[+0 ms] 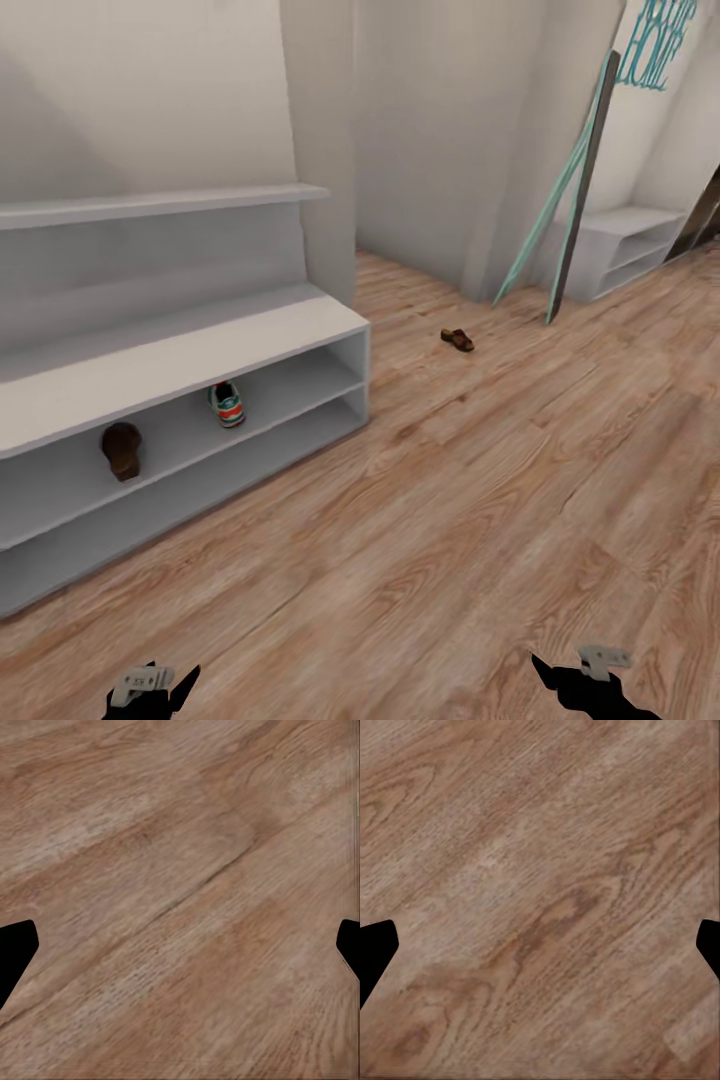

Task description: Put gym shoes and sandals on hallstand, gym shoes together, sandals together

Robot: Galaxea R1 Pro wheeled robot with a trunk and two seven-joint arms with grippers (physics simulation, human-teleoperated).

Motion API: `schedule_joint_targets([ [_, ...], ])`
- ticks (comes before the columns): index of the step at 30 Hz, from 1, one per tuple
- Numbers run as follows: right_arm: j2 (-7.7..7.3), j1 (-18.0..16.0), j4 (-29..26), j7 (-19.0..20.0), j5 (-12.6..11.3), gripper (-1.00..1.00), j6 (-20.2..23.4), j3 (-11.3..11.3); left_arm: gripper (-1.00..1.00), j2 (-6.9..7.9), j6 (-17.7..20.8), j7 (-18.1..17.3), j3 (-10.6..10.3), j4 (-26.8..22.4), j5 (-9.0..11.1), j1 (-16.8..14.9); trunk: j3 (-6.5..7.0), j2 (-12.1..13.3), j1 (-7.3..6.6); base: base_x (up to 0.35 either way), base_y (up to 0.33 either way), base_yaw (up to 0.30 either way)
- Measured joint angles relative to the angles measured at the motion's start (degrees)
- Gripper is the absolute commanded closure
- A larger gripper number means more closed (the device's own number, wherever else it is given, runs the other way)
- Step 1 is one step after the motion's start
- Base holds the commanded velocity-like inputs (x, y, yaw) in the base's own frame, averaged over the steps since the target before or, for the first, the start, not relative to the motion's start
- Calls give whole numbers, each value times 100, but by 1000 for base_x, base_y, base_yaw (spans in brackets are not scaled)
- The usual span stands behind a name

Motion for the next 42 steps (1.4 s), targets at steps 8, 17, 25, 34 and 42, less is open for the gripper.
schedule_joint_targets([
  [8,4,0,0,0,-2,-100,0,0,-100,0,-1,1,3,1,-1,0,3,0,0,0,0,-300],
  [17,12,0,0,0,-10,-100,0,1,-100,-71,8,15,1,-4,-16,0,3,0,0,0,0,-300],
  [25,5,0,0,0,-12,-100,0,-2,-100,-232,-13,380,-21,0,-68,0,3,0,-3,140,-4,-300],
  [34,9,-1,1,0,-10,-100,-1,-6,-100,-254,-15,434,-32,4,-77,1,3,0,-3,314,-120,-300],
  [42,19,-1,1,0,-10,-100,-2,-3,-100,-256,-15,436,-31,11,-69,1,3,0,-3,309,-179,-300],
])
